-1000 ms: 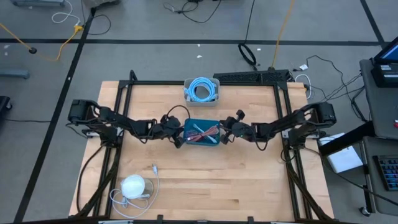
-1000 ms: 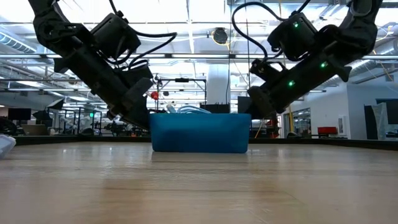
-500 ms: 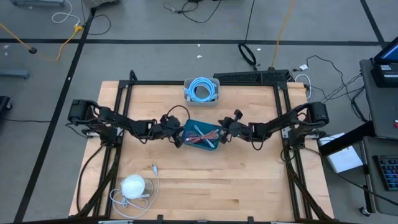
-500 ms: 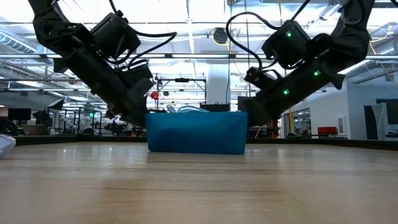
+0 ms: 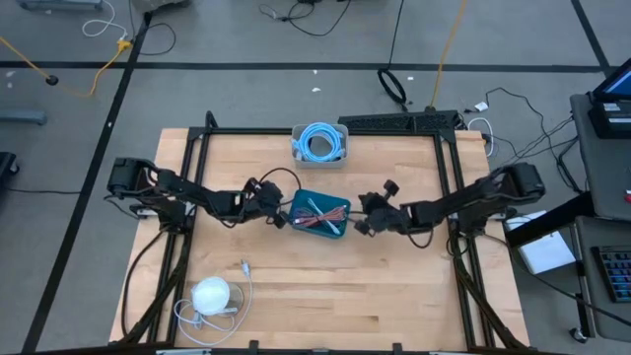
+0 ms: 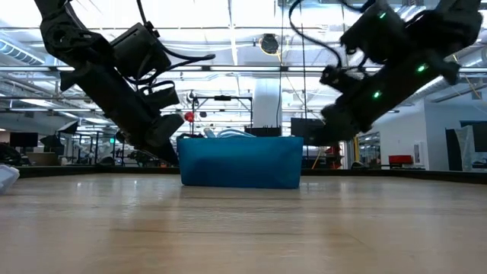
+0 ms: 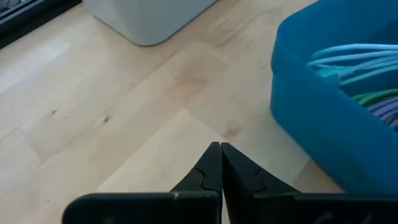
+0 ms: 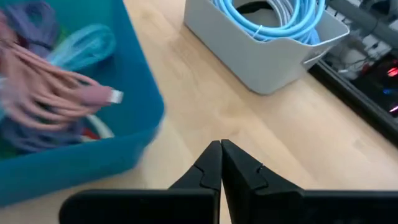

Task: Pick & Place USB Port
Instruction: Adjust the blue bin

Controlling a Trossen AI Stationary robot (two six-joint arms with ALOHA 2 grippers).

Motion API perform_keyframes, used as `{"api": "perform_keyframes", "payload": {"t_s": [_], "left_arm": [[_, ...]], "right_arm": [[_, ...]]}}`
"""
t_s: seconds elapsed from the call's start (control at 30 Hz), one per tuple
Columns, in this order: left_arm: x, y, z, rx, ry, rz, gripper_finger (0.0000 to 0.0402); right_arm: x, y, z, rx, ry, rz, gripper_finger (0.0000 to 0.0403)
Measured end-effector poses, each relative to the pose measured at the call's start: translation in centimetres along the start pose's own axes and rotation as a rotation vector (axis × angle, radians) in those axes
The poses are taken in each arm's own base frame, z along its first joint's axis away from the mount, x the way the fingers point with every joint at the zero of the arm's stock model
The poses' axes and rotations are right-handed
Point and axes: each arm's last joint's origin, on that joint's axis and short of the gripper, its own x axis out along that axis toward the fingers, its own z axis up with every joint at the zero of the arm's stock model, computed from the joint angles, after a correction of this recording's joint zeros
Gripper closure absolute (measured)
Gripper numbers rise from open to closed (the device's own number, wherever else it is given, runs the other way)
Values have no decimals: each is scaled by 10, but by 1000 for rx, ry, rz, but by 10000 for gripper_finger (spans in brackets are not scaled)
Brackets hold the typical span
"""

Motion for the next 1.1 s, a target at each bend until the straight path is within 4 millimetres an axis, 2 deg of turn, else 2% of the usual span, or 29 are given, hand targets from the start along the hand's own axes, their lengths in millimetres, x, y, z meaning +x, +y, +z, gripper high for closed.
{"api": "perform_keyframes", "payload": {"t_s": [0.23, 0.4, 0.53, 0.8, 1.1], "left_arm": [[-3, 2, 1, 10, 2, 11, 401], [-17, 11, 7, 18, -13, 86, 401], [-27, 13, 14, -1, -43, 75, 401], [-37, 11, 12, 48, -33, 59, 401], [-46, 10, 16, 49, -66, 38, 401]], "right_arm": [[-27, 21, -6, 84, -4, 130, 403], [-34, 31, -10, 98, -1, 165, 403], [-35, 32, -10, 111, -1, 166, 403], [-28, 31, -7, 117, -23, 157, 403], [-15, 49, 1, 55, -36, 158, 403]]}}
